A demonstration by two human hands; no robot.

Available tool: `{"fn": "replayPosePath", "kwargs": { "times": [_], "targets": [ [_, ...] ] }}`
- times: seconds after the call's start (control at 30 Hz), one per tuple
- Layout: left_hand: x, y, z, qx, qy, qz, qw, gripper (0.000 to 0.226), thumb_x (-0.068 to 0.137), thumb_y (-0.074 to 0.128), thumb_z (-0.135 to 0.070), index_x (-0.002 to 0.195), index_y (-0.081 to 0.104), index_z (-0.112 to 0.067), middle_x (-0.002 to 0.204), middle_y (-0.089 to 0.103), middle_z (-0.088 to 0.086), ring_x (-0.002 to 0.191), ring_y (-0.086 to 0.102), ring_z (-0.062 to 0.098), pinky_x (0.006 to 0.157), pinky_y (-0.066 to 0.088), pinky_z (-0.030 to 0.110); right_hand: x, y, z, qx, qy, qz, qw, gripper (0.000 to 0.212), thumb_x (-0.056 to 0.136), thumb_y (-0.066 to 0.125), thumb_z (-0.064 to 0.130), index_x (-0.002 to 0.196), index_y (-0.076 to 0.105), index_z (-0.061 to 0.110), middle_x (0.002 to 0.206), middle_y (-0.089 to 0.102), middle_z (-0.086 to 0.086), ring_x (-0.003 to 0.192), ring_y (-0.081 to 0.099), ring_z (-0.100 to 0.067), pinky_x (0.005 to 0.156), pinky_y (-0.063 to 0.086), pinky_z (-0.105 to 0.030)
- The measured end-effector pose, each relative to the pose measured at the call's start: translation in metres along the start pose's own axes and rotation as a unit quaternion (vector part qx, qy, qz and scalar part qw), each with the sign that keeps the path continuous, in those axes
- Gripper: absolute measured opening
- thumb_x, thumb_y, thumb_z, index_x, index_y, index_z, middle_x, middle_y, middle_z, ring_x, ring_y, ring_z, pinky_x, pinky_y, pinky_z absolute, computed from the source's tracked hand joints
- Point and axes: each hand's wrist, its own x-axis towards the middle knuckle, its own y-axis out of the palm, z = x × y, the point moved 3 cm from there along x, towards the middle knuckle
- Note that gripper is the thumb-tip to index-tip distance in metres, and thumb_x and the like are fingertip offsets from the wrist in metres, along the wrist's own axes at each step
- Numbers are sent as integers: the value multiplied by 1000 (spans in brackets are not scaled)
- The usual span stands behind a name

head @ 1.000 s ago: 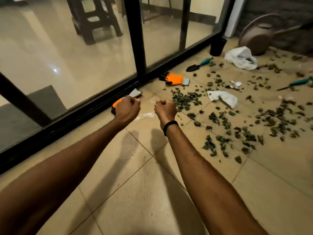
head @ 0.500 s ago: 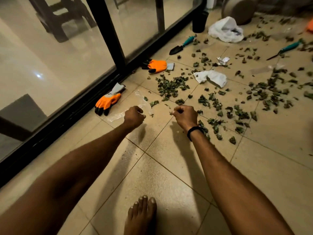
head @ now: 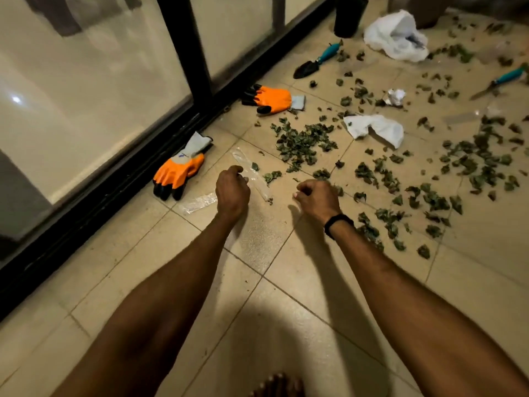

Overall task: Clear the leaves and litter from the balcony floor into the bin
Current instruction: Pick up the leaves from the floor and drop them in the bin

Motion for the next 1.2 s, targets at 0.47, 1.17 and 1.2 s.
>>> {"fn": "replayPosePath", "kwargs": {
  "times": [0.47, 1.17, 1.2],
  "targets": [
    [68, 39, -3, 151, 162, 90, 971, 34, 94, 65, -18, 127, 66, -17, 115, 68, 13, 105, 60, 31, 93, 41, 40, 59, 26, 11, -22, -24, -22, 999, 36, 91, 69, 21, 126, 65, 11, 125, 65, -10, 115, 61, -24, 102, 49, -37],
    [89, 47, -3, 127, 158, 102, 974, 11, 91, 64, -10, 91, 74, -9, 90, 69, 8, 85, 61, 24, 74, 45, 31, 110, 72, 16, -49, -52, -17, 997, 13, 90, 65, 9, 98, 75, 14, 104, 71, -4, 96, 64, -15, 81, 49, -18],
    [89, 45, -5, 100, 140, 95, 980, 11, 92, 63, -12, 91, 74, -9, 90, 71, 7, 84, 62, 22, 76, 49, 34, 108, 67, 12, 5, -18, -15, 1000, 11, 90, 68, 10, 97, 74, 14, 98, 72, 1, 86, 64, -7, 74, 48, -12]
  ]
}}
